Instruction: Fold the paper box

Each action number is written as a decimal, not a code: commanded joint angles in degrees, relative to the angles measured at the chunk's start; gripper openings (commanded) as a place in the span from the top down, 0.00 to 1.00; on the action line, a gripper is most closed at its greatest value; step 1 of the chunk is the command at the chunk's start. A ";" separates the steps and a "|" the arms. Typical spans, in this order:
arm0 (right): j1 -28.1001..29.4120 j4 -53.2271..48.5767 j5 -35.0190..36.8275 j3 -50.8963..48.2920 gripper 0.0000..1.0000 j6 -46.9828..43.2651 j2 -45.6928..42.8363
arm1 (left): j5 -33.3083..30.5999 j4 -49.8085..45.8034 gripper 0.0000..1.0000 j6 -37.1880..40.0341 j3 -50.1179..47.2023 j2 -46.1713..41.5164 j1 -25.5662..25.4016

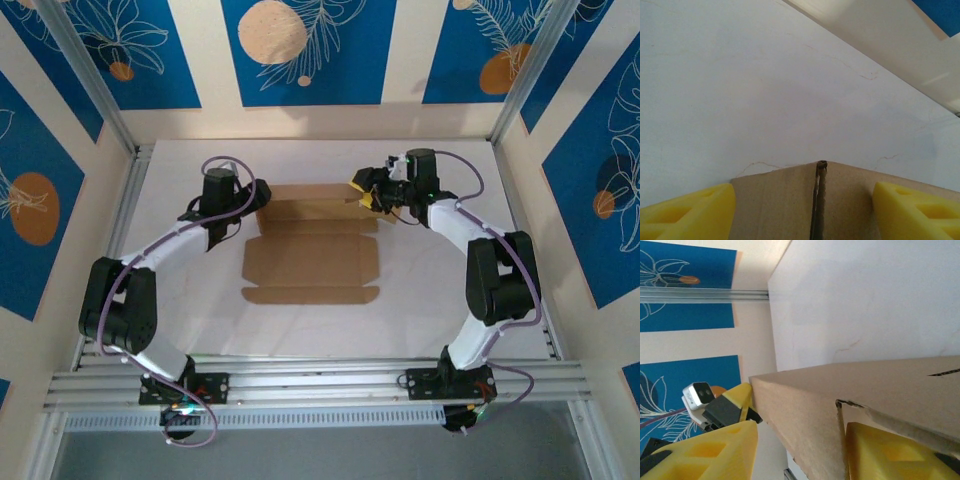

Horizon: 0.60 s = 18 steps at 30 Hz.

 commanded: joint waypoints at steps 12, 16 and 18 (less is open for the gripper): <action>-0.25 24.29 -5.89 -4.00 0.58 13.03 5.41 | -1.61 -3.02 0.30 -0.27 -1.33 -1.15 -0.96; -0.68 24.82 -6.02 -4.58 0.58 12.92 6.02 | -2.85 -3.61 0.30 0.45 -1.22 -1.40 -1.01; -1.03 20.18 -5.80 -3.67 0.53 10.00 5.22 | -3.80 -3.89 0.30 0.95 -1.22 -1.70 -1.11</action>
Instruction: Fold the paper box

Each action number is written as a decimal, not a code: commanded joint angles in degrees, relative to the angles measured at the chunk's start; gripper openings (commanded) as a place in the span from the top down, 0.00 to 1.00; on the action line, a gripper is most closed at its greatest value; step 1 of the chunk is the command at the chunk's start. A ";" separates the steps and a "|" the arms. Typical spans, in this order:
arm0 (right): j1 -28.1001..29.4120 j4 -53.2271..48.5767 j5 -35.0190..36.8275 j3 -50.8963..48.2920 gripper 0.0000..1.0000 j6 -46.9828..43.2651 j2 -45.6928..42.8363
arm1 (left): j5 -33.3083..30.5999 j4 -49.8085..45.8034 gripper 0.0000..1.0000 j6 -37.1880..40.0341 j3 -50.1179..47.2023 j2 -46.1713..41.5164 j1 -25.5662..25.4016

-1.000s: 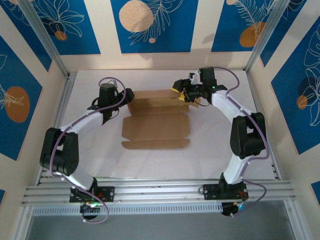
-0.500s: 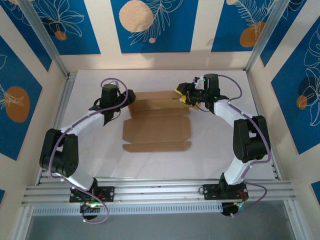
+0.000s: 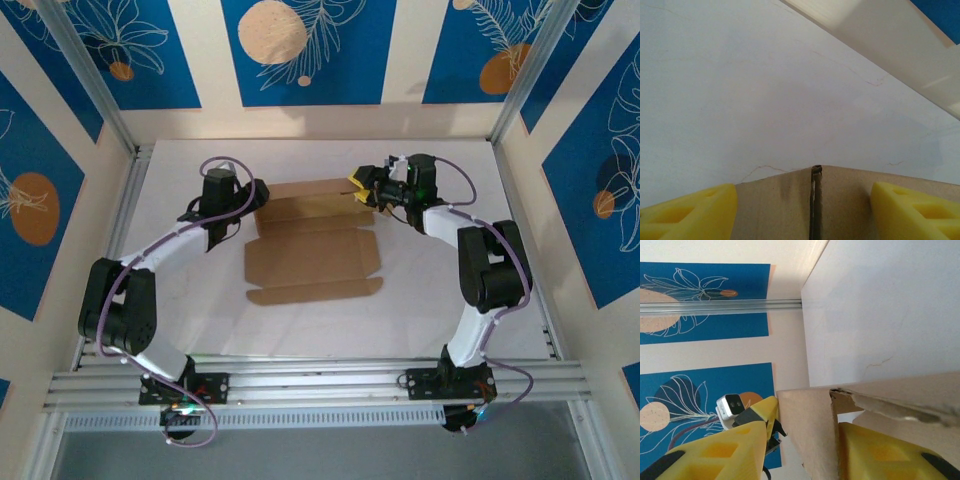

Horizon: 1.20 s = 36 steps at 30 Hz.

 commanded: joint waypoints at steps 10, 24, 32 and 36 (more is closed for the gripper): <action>-2.53 -40.95 13.86 5.43 0.37 -27.57 -11.72 | -3.55 -4.75 0.30 2.79 -0.39 -1.58 -1.51; 5.68 -60.43 35.74 12.62 0.90 -35.47 -4.20 | -3.95 -4.92 0.29 2.62 -0.23 -1.75 -1.57; 2.86 -36.08 30.54 -1.83 0.89 -14.47 -6.67 | -4.17 -5.36 0.30 2.32 -0.25 -1.82 -1.54; 2.90 -43.36 33.73 5.80 0.77 -17.43 -1.92 | -4.17 -5.54 0.29 2.27 -0.21 -1.58 -1.58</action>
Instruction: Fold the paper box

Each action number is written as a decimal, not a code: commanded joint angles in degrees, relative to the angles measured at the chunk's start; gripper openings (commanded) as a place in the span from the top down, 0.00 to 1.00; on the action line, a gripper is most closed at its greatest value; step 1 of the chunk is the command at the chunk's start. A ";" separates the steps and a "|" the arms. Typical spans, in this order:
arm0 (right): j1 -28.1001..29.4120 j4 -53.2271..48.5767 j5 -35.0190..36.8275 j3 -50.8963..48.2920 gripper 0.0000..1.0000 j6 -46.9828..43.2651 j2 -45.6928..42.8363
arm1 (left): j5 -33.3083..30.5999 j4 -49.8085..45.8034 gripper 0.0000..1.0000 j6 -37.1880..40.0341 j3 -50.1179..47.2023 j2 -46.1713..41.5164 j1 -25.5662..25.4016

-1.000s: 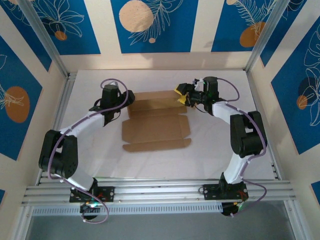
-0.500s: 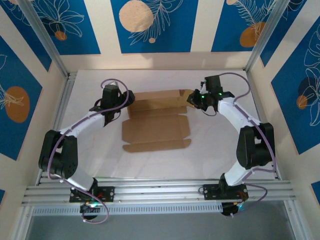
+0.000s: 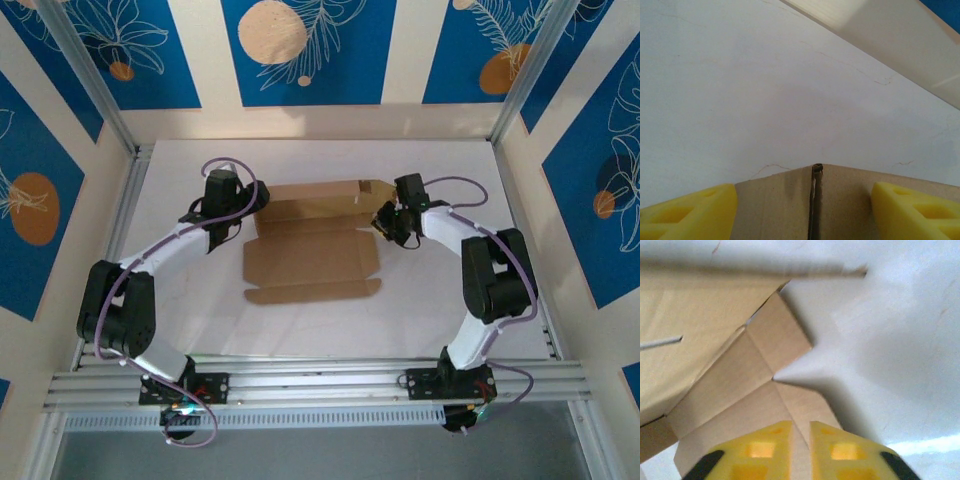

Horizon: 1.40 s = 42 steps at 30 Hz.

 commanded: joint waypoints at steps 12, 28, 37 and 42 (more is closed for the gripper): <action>-4.02 -1.60 -4.76 12.77 0.62 -2.12 11.98 | -0.77 -3.73 0.30 0.22 -0.36 -0.29 -0.42; -5.24 26.51 -6.32 -2.79 0.57 10.09 9.20 | 0.30 -2.96 0.34 -1.06 -1.00 0.23 -0.47; -4.98 22.53 -3.49 3.33 0.72 12.00 14.18 | 0.30 -3.12 0.34 -0.74 -0.76 0.40 -0.55; -4.04 20.08 -5.81 7.56 0.72 12.15 18.19 | 0.53 -3.17 0.34 -0.40 -0.46 0.66 -0.48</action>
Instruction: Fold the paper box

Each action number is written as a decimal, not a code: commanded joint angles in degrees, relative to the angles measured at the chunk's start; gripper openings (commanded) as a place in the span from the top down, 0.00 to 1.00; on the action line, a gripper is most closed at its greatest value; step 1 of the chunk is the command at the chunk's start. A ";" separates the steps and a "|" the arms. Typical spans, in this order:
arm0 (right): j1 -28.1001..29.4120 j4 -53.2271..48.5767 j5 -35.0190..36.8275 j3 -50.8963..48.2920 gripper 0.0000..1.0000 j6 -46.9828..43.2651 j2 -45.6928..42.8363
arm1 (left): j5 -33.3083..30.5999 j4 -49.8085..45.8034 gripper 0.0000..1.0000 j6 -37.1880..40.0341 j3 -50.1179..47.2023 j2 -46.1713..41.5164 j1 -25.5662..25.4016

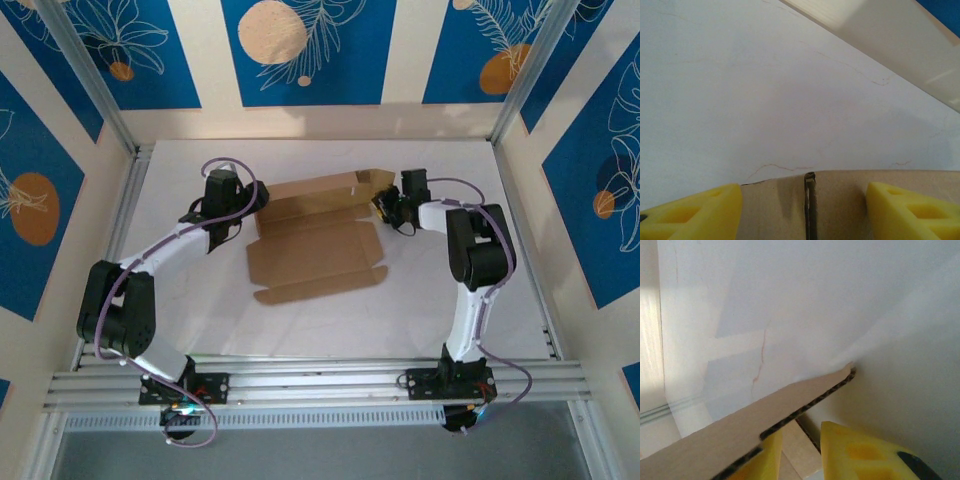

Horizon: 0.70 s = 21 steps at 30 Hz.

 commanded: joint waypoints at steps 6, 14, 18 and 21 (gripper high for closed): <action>1.77 -0.07 -6.17 2.53 0.71 1.76 2.82 | 0.67 -3.21 0.35 0.20 -0.20 1.20 -0.49; 2.32 12.99 -14.02 0.43 0.70 4.28 2.63 | 0.80 -2.79 0.35 -0.17 -0.52 1.46 -0.62; 2.43 16.71 -16.21 0.39 0.70 3.66 2.63 | 0.67 -3.02 0.35 0.04 -0.58 1.46 -0.77; 2.97 16.18 -18.00 1.73 0.69 2.60 3.47 | 0.67 -3.05 0.35 0.02 -0.54 1.53 -0.73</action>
